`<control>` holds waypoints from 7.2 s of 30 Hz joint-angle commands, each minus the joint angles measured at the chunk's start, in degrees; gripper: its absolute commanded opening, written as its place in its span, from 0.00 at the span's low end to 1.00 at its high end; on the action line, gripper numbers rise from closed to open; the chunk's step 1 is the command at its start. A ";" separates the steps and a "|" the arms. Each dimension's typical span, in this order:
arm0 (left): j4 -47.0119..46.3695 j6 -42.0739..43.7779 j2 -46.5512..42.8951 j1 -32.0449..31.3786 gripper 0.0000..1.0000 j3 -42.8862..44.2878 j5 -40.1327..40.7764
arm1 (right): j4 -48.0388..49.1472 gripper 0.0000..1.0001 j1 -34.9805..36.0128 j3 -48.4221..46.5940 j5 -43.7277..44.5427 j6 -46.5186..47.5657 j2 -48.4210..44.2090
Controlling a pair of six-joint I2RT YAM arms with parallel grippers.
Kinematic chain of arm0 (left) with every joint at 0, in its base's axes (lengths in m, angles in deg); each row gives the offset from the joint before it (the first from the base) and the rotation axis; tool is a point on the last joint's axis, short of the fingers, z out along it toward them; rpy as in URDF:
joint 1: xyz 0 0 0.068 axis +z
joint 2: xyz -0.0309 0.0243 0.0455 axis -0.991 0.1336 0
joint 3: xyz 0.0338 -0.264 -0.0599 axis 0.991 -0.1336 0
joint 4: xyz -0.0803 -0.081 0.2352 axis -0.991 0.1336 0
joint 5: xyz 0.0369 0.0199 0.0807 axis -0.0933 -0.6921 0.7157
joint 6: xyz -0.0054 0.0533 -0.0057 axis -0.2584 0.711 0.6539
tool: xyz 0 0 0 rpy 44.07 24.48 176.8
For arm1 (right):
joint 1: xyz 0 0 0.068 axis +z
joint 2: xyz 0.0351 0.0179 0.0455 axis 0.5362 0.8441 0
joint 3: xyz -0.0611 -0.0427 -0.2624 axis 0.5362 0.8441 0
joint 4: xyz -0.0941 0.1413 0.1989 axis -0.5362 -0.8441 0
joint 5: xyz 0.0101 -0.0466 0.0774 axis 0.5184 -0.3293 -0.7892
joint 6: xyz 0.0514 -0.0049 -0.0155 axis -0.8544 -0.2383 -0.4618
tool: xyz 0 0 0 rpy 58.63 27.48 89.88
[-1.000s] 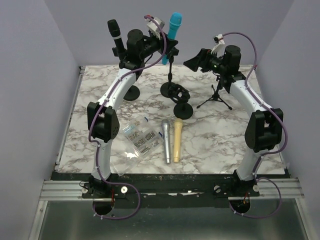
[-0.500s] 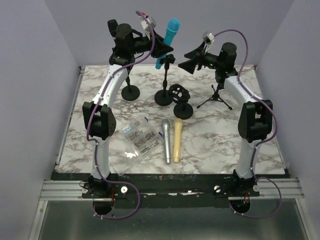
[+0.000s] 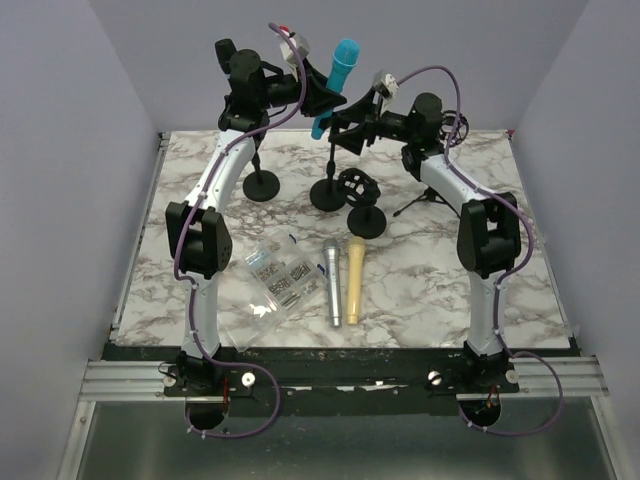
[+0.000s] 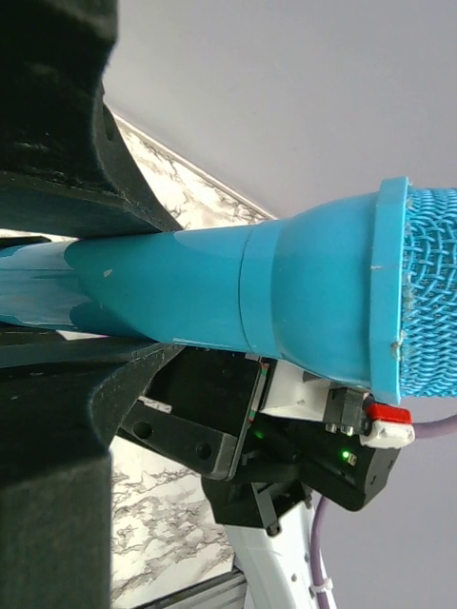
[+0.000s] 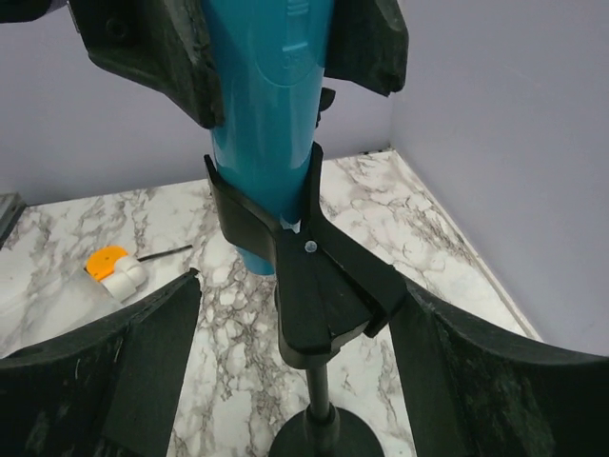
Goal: Remove the microphone from the stand
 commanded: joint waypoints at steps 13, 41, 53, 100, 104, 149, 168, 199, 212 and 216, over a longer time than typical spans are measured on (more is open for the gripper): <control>-3.85 -2.34 0.20 0.46 0.00 -0.44 -3.55 | 9.47 0.55 -0.19 -3.02 -3.17 -5.69 4.12; -4.26 -6.07 0.44 0.90 0.00 1.66 -5.14 | -3.23 0.63 -0.43 -4.69 -0.90 2.02 4.20; -3.22 -5.57 1.21 1.25 0.00 1.11 -5.88 | 7.98 0.76 -3.00 -3.87 -7.26 -7.87 3.32; -3.10 -6.30 1.38 1.25 0.00 0.85 -5.93 | 8.16 0.61 -1.29 -6.83 -7.60 -10.32 4.22; -3.19 -6.37 1.52 1.25 0.00 1.08 -5.95 | 7.65 0.59 -1.25 -7.38 -8.05 -10.33 4.74; -5.49 -9.49 2.12 1.25 0.00 1.14 -7.26 | 1.82 0.02 -0.54 -11.12 -6.97 -6.93 7.66; 15.67 -5.78 -14.91 4.53 0.00 0.73 10.35 | -3.81 0.01 -0.62 -9.06 -0.56 -1.38 7.27; 22.26 -31.63 -69.33 -18.96 0.00 -81.04 48.43 | -43.10 1.00 -0.57 -1.03 45.54 -8.33 -21.13; 11.92 -49.13 -42.98 -42.03 0.00 -76.74 64.98 | -46.92 1.00 -0.63 19.41 51.00 -12.68 -46.82; 13.98 -48.57 -33.89 -44.71 0.00 -68.74 70.35 | -45.48 1.00 -0.63 23.59 52.50 -12.13 -53.63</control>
